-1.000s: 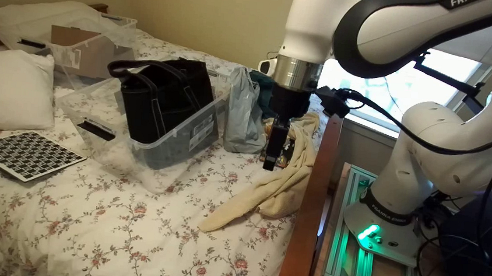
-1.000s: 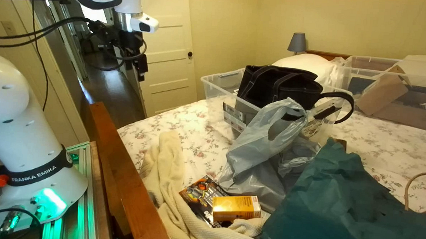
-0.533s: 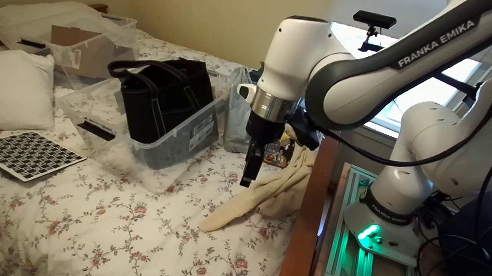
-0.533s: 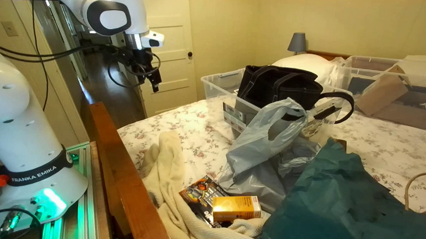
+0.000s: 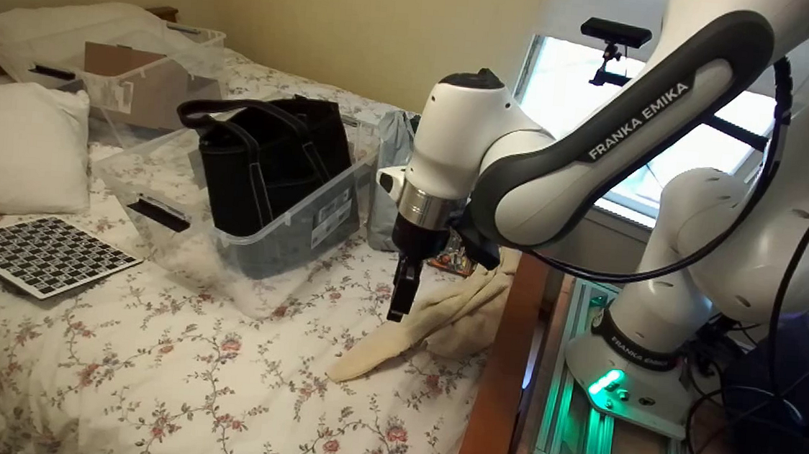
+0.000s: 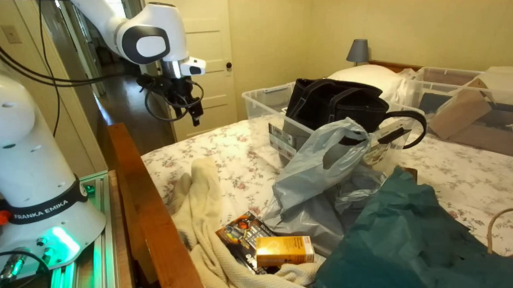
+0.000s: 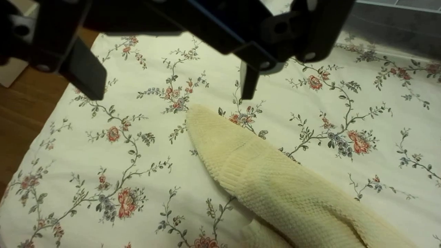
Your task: Move the towel on the bed to the right.
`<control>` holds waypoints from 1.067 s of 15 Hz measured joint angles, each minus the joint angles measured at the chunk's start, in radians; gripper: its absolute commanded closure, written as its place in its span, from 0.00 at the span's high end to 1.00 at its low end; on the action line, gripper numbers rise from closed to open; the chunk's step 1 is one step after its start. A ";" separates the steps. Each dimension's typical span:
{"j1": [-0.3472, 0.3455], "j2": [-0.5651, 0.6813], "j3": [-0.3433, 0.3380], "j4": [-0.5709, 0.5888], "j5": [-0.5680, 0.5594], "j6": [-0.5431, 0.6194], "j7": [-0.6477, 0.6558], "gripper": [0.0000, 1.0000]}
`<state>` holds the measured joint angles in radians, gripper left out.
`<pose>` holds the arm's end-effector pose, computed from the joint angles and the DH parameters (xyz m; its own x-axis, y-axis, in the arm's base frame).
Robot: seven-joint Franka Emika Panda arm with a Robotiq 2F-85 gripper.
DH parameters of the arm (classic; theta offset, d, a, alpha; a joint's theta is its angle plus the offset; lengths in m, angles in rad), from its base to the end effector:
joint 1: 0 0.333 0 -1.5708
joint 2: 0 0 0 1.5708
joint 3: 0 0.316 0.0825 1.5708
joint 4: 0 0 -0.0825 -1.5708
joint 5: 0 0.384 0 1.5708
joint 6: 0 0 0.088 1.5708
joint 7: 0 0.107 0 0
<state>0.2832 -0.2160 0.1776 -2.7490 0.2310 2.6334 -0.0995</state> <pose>0.3601 0.1689 0.2924 0.9321 0.3482 0.1001 0.3566 -0.9305 -0.0838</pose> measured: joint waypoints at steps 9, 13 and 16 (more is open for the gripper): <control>-0.019 0.071 0.033 0.000 -0.302 0.023 -0.018 1.00; -0.064 0.146 0.033 0.004 -0.493 0.043 0.007 1.00; -0.086 0.191 0.030 0.009 -0.597 0.047 0.049 1.00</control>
<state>0.1968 -0.0254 0.2079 -2.7397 -0.3655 2.6808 -0.0505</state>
